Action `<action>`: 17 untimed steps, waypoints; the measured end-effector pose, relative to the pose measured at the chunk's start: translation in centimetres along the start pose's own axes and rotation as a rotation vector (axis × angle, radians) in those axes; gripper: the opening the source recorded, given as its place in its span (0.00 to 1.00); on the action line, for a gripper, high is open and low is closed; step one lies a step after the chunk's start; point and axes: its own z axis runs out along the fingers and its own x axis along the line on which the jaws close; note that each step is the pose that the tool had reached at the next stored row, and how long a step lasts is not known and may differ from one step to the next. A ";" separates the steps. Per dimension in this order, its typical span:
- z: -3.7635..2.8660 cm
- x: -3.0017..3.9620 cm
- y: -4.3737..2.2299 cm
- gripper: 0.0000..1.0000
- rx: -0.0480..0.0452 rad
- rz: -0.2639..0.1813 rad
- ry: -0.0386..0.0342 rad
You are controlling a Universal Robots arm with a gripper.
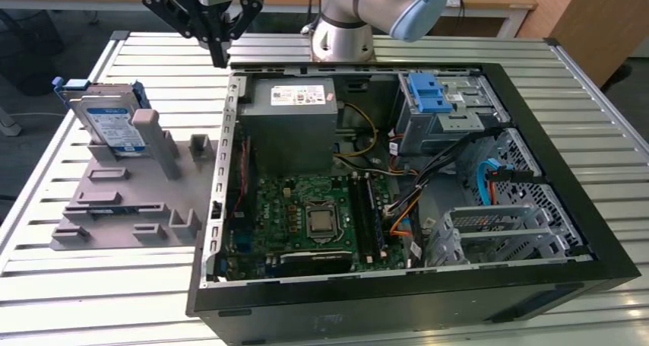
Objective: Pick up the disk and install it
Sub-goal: 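Reach for the disk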
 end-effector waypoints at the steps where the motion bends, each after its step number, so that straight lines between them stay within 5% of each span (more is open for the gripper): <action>1: 0.00 0.01 0.00 0.11 0.0000 0.000 -0.0001; 17: 0.01 1.37 0.10 0.11 -0.0001 0.000 -0.0001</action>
